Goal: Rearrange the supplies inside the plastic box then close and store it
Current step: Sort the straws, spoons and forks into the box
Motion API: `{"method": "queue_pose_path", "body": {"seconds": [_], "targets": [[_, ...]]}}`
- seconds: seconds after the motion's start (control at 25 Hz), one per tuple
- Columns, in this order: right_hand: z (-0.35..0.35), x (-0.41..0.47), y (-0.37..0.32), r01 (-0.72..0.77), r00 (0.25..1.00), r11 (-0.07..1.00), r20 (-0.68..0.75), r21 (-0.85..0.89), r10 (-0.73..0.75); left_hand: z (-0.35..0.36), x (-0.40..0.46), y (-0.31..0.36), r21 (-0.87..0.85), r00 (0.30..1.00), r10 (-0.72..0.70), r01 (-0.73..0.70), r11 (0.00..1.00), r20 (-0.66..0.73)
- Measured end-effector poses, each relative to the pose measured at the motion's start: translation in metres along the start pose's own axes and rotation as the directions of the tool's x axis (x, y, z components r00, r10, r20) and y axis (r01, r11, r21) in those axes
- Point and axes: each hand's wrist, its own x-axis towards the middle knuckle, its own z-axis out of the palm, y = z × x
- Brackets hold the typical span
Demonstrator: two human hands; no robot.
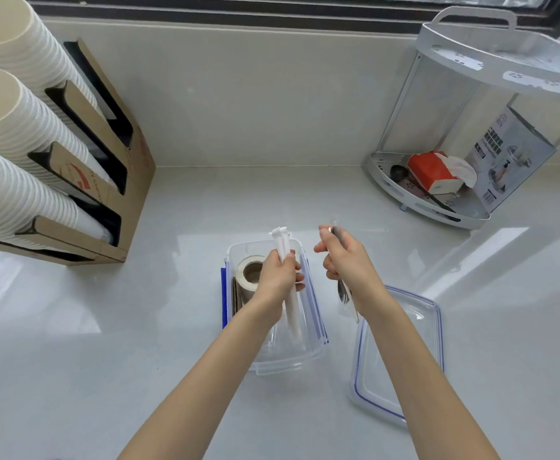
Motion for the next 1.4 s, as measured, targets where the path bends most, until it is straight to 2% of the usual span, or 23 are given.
{"method": "queue_pose_path", "body": {"seconds": [0.16,0.24,0.4,0.52,0.76,1.0,1.16,1.4], "targets": [[-0.004,0.006,0.009,-0.039,0.999,0.998,-0.014,0.056,0.04,0.018,0.02,-0.022,0.242,0.994,-0.107,0.106,0.964,-0.009],[-0.008,0.01,0.012,-0.044,0.999,0.994,-0.016,0.098,0.046,0.024,0.026,-0.033,0.304,0.981,-0.193,0.18,0.936,0.013],[-0.009,0.017,0.017,-0.098,0.995,0.989,-0.011,0.109,0.1,0.025,0.033,-0.041,0.257,0.944,-0.33,0.313,0.914,0.023],[-0.006,0.017,0.02,-0.173,0.985,0.972,0.017,0.162,0.172,0.024,0.035,-0.043,0.175,0.926,-0.373,0.36,0.917,0.051],[-0.003,0.009,0.022,-0.267,0.963,0.939,0.097,0.214,0.252,0.015,0.017,-0.028,0.079,0.958,-0.254,0.245,0.966,0.136],[0.001,0.002,0.025,-0.182,0.976,0.973,0.146,0.143,0.161,-0.006,-0.013,-0.005,0.089,0.969,-0.061,0.041,0.995,0.238],[0.011,-0.006,0.022,-0.176,0.977,0.975,0.146,0.135,0.156,-0.018,-0.026,-0.008,0.072,0.966,-0.089,0.073,0.995,0.244],[0.017,-0.019,0.022,-0.136,0.976,0.991,0.172,0.016,0.131,-0.032,-0.033,-0.02,0.149,0.974,-0.036,0.002,0.989,0.222]]}}
